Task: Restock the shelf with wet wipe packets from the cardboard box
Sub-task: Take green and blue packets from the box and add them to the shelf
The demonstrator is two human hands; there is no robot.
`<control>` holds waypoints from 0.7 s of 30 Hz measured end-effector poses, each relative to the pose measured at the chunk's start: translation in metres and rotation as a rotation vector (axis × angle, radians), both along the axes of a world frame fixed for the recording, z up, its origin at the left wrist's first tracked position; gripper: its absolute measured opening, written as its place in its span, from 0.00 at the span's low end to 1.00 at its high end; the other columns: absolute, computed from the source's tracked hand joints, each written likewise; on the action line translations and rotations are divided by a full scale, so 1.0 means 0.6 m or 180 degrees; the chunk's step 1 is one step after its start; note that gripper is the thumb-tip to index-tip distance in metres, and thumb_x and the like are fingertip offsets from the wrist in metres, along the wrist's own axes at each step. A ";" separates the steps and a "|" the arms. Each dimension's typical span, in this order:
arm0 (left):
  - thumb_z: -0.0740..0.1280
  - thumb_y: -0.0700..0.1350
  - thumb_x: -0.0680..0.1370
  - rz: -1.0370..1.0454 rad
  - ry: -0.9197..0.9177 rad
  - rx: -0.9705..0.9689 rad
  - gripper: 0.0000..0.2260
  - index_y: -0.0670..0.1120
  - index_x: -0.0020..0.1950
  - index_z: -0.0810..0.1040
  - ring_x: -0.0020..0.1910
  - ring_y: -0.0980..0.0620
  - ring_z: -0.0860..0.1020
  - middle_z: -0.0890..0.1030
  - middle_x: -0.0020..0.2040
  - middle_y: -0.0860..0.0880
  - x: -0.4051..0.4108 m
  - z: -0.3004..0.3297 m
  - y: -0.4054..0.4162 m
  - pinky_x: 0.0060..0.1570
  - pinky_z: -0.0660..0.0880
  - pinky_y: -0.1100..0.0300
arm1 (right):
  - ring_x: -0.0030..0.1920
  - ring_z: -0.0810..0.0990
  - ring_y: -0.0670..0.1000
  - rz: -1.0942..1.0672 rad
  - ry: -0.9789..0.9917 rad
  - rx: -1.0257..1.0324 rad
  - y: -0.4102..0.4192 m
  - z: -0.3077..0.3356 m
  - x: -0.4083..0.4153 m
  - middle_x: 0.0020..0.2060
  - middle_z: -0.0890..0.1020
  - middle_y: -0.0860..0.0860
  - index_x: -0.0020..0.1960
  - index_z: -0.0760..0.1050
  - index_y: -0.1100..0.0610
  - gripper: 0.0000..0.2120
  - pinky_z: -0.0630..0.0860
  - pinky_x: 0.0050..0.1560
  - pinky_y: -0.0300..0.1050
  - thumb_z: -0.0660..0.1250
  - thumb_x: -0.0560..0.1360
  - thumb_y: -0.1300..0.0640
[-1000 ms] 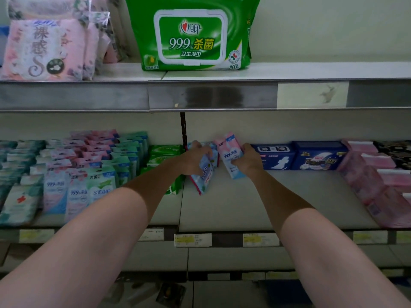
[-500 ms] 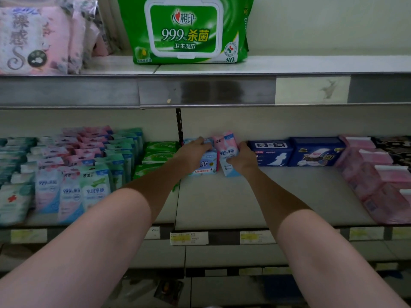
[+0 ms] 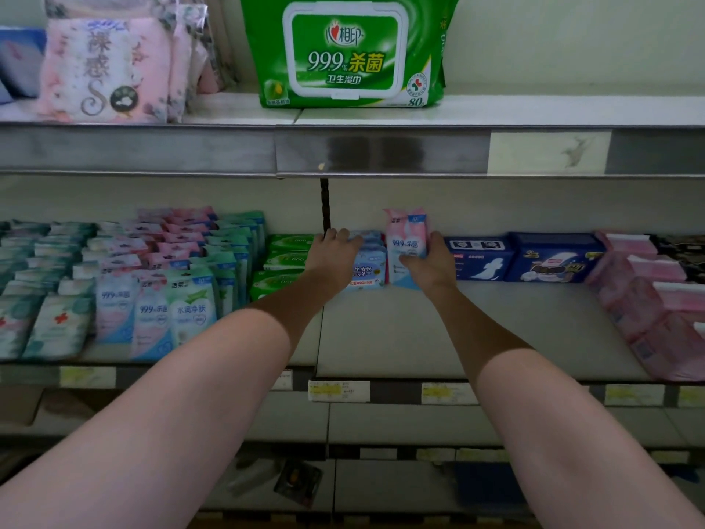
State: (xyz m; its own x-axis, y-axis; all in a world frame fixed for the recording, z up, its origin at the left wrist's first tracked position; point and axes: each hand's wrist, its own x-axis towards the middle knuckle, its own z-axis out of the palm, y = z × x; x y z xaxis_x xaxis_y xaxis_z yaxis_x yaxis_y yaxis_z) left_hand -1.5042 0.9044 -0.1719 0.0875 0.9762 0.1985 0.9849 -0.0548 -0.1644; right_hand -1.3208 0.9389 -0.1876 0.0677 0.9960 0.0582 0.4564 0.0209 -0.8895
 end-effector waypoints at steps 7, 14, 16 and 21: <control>0.63 0.45 0.75 0.0045 0.0020 -0.0060 0.18 0.46 0.65 0.71 0.60 0.40 0.72 0.76 0.62 0.42 -0.056 0.029 -0.068 0.59 0.68 0.50 | 0.53 0.81 0.53 0.0597 0.0308 -0.0123 -0.067 0.004 -0.067 0.53 0.82 0.51 0.56 0.73 0.56 0.18 0.78 0.54 0.50 0.76 0.70 0.63; 0.64 0.47 0.76 0.0078 0.0080 -0.0107 0.20 0.46 0.67 0.72 0.65 0.41 0.70 0.76 0.63 0.42 -0.175 0.074 -0.150 0.62 0.67 0.48 | 0.53 0.82 0.53 0.0742 0.0562 -0.0127 -0.140 0.033 -0.203 0.53 0.83 0.51 0.56 0.76 0.53 0.20 0.79 0.58 0.53 0.78 0.68 0.64; 0.63 0.46 0.76 0.0114 -0.0054 0.0005 0.17 0.46 0.64 0.74 0.64 0.41 0.71 0.77 0.63 0.42 -0.219 0.086 -0.179 0.61 0.68 0.49 | 0.50 0.82 0.51 0.0721 0.0690 -0.0041 -0.171 0.048 -0.247 0.49 0.82 0.49 0.50 0.75 0.50 0.17 0.79 0.54 0.50 0.77 0.68 0.65; 0.63 0.46 0.77 0.0280 -0.0234 0.0107 0.15 0.43 0.61 0.75 0.61 0.40 0.74 0.77 0.61 0.40 -0.347 0.105 -0.260 0.57 0.71 0.50 | 0.45 0.84 0.51 0.0830 0.1142 -0.0007 -0.252 0.072 -0.368 0.46 0.84 0.51 0.53 0.78 0.57 0.16 0.79 0.43 0.45 0.74 0.68 0.68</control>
